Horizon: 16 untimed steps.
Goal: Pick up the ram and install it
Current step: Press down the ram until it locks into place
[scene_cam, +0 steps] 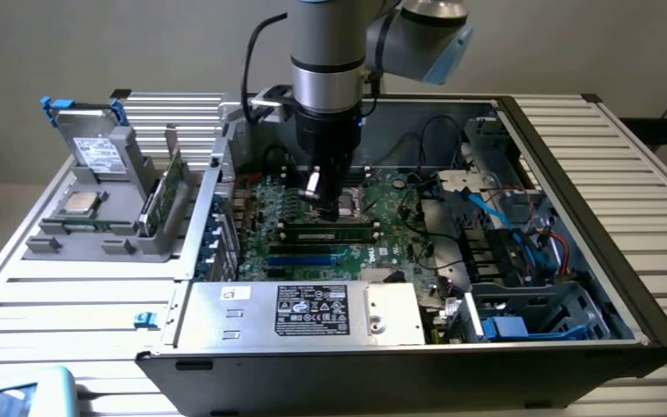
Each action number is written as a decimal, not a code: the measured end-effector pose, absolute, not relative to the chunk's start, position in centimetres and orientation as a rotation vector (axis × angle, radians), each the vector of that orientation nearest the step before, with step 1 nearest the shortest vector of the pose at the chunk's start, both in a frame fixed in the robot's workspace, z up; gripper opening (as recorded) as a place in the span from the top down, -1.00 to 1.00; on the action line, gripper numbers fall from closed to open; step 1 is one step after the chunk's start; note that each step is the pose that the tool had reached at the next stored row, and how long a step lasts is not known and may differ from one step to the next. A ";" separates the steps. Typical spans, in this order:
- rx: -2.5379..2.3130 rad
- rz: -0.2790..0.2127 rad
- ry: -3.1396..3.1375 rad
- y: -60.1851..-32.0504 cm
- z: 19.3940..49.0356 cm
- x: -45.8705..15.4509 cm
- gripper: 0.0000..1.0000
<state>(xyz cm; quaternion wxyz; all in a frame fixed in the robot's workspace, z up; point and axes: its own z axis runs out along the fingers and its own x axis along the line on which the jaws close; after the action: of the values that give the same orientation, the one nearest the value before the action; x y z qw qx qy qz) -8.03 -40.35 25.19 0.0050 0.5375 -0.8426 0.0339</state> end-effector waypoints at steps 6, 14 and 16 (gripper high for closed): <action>1.557 0.104 -2.712 -40.3 25.2 -8.0 0.79; 1.380 0.102 -2.802 -40.3 25.2 -8.0 0.79; 1.332 0.102 -2.823 -40.3 25.2 -8.0 0.79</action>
<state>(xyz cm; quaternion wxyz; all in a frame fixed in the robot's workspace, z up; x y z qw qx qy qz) -8.03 -40.35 25.19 0.0089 0.4265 -0.9038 0.0325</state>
